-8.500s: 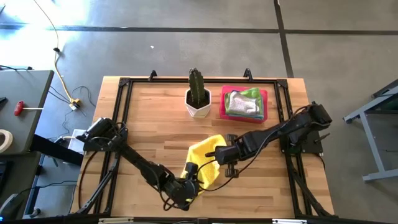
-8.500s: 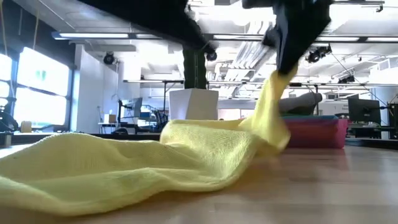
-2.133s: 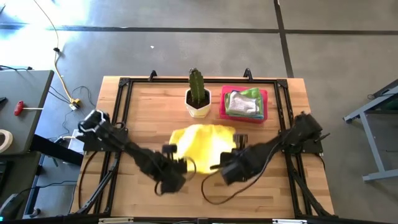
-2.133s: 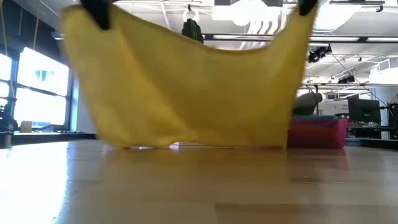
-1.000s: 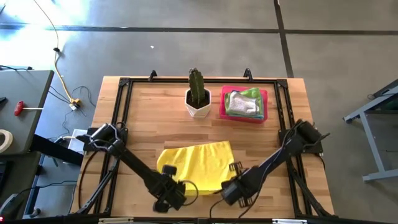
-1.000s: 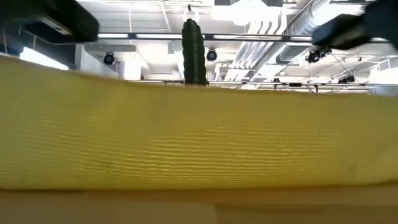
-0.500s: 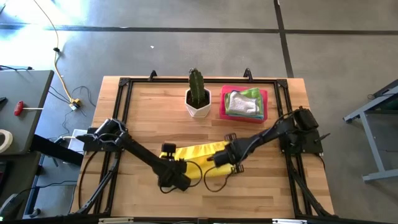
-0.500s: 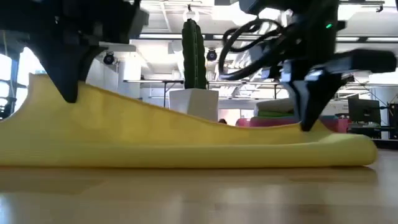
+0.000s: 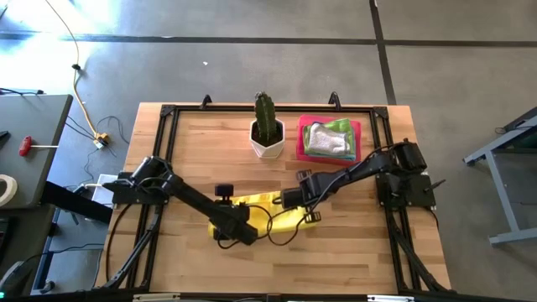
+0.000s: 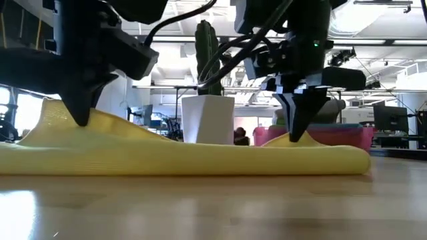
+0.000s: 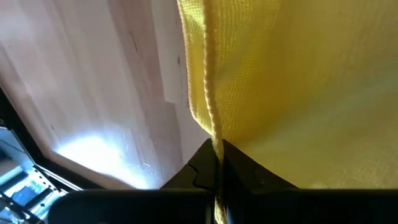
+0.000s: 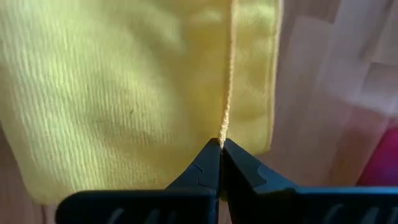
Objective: Fold microfiber towels
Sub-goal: Fold the yellow towel
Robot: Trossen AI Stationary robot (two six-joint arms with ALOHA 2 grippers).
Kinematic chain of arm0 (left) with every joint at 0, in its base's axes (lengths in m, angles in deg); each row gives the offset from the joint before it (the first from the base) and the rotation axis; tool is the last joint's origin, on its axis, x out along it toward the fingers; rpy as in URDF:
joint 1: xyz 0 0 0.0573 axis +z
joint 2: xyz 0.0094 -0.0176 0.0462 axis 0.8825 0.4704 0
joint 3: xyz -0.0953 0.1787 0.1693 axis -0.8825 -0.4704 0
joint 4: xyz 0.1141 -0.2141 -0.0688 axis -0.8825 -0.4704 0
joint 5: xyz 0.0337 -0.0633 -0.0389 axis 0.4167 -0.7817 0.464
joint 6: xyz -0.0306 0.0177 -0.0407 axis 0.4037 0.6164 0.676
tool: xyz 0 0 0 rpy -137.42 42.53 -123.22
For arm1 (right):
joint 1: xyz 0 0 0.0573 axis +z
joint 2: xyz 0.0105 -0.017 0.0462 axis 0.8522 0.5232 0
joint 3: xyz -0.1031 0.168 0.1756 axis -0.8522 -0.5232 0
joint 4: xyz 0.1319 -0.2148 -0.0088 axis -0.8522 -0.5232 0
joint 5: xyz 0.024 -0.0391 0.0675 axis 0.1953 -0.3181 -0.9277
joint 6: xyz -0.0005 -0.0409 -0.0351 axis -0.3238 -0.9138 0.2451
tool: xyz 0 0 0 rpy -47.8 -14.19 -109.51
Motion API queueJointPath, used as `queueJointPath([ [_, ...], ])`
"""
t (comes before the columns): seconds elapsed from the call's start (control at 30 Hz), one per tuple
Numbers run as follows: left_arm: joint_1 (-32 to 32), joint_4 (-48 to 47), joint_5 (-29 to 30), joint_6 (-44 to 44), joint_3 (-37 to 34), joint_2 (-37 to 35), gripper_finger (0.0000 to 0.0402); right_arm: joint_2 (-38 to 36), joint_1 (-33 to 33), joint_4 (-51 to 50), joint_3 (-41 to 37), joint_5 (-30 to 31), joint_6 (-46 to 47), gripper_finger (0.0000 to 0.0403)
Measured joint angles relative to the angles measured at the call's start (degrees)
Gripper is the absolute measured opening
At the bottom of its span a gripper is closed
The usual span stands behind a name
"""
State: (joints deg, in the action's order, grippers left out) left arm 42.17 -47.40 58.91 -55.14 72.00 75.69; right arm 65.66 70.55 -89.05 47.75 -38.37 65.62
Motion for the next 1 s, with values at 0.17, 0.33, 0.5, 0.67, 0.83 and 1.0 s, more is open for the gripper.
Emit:
queueJointPath([
  [0.17,-1.2,-0.9,1.0,0.0,0.0,-1.6,0.0003,0.0,0.4,-1.9,0.0,-0.4,-2.7,0.0000],
  [0.33,-0.4,-1.0,3.3,0.0,0.1,-2.5,0.0003,0.0,-0.6,-1.6,0.0,1.6,-4.0,0.0000],
  [0.5,1.2,-1.2,5.0,0.0,0.0,-2.4,0.0003,0.0,-2.3,-1.6,0.0,3.9,-5.1,0.0000],
  [0.67,2.6,-2.0,6.9,0.1,0.0,-2.4,0.0003,0.0,-4.0,-0.8,0.0,4.0,-6.6,0.0000],
  [0.83,3.0,-5.8,7.9,2.1,0.0,-2.4,0.0003,0.0,-4.5,-2.0,0.1,4.2,-7.2,0.0000],
  [1.0,3.4,-5.3,10.6,2.5,0.0,-2.4,0.0003,0.0,-5.2,0.1,0.1,5.6,-8.5,0.0000],
])
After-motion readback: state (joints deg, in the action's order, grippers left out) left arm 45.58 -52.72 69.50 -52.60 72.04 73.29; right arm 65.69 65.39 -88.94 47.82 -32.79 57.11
